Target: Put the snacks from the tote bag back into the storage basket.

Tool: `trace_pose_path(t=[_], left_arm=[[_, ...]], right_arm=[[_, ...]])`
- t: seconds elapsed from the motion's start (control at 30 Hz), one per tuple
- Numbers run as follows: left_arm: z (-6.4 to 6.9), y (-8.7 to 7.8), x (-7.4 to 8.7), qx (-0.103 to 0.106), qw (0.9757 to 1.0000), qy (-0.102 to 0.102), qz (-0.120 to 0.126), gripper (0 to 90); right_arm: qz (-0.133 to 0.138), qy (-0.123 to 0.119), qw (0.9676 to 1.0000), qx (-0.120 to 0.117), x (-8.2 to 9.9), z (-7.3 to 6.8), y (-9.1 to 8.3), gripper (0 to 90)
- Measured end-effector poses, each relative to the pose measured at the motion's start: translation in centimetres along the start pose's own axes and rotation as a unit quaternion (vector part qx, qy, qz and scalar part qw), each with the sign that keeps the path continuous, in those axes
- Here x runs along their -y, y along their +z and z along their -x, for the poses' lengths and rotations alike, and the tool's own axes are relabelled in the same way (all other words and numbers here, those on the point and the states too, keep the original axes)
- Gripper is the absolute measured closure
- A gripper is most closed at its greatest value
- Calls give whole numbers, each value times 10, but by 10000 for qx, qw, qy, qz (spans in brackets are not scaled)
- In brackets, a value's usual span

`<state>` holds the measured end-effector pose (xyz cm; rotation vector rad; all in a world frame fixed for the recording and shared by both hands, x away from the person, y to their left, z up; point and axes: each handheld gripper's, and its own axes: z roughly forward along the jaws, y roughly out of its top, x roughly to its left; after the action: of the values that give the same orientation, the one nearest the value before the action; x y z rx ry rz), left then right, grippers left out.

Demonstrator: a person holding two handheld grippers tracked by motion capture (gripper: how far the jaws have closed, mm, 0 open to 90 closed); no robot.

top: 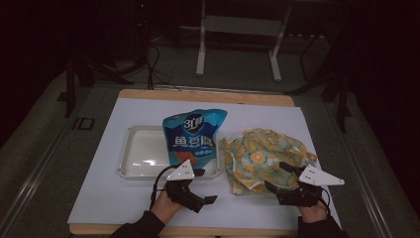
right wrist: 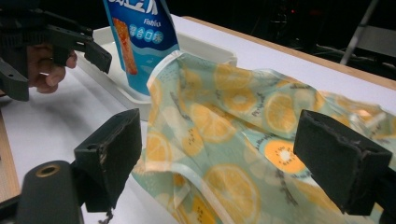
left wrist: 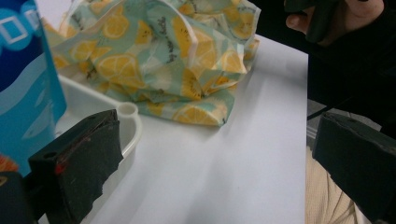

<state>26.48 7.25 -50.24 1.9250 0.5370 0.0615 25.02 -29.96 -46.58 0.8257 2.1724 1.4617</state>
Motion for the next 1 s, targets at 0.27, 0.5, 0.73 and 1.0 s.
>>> trace_pose_path(t=[0.27, 0.5, 0.73, 1.0], left_arm=[[5, 12, 0, -3, 9999, 149, -65, 18], [9, 14, 3, -18, 9997, 198, -113, 18], [8, 12, 5, -66, 9997, 199, -94, 18], [7, 9, 8, -134, 9998, 146, 8, 18]], right_arm=[[43, 84, 9994, 333, 12, 7, -14, 141], [55, 72, 9980, 623, 19, 12, -18, 141], [100, 116, 9977, 663, 19, 15, -20, 141], [157, 139, 9971, 725, 20, 15, -21, 141]])
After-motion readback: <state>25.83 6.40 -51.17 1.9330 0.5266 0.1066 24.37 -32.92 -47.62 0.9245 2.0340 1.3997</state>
